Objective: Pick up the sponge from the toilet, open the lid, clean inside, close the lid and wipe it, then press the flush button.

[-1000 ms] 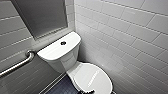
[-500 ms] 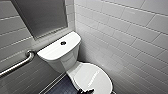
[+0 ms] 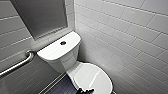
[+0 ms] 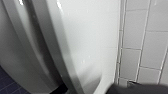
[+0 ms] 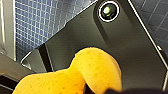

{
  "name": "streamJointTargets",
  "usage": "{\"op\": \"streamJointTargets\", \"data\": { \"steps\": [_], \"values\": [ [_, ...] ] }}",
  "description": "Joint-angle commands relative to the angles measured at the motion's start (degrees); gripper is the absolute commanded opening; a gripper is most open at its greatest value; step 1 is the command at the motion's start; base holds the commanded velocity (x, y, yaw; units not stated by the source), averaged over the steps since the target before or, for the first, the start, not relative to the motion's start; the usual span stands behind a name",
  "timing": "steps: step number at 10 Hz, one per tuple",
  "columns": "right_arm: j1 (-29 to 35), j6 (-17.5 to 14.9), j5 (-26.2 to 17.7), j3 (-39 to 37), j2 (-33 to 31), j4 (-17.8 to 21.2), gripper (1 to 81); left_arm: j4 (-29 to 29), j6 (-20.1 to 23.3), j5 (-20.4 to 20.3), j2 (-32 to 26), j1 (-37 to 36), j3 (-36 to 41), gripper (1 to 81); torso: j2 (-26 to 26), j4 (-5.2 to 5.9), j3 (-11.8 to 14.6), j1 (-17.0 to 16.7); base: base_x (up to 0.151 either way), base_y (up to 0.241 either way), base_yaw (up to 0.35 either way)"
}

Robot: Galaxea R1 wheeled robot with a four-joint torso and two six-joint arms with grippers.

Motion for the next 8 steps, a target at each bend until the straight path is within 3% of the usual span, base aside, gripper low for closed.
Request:
{"op": "streamJointTargets", "data": {
  "steps": [1,4,7,8],
  "values": [
    [0.6,-0.1,-4.1,0.7,-1.3,-1.0,1.0,0.6,0.6,-4.5,-1.1,-8.3,6.4,81.1,0.0,0.0,0.0,0.0,0.0,0.0,0.0],
    [0.6,0.1,-4.1,0.6,-1.1,-0.8,1.0,0.2,-0.7,-6.2,-3.8,-8.9,10.4,81.1,0.0,0.0,0.0,0.0,0.0,0.0,0.0],
    [0.6,0.1,-4.0,-0.1,-0.6,-0.8,1.0,0.7,-9.9,-12.7,-8.3,-8.6,11.8,81.1,0.0,0.0,0.0,0.0,0.0,0.0,0.0],
    [0.4,0.1,-2.9,-0.1,-0.5,-0.7,1.0,0.6,-10.6,-13.7,-9.3,-8.6,12.8,81.1,0.0,0.0,0.0,0.0,0.0,0.0,0.0]
  ]
}}
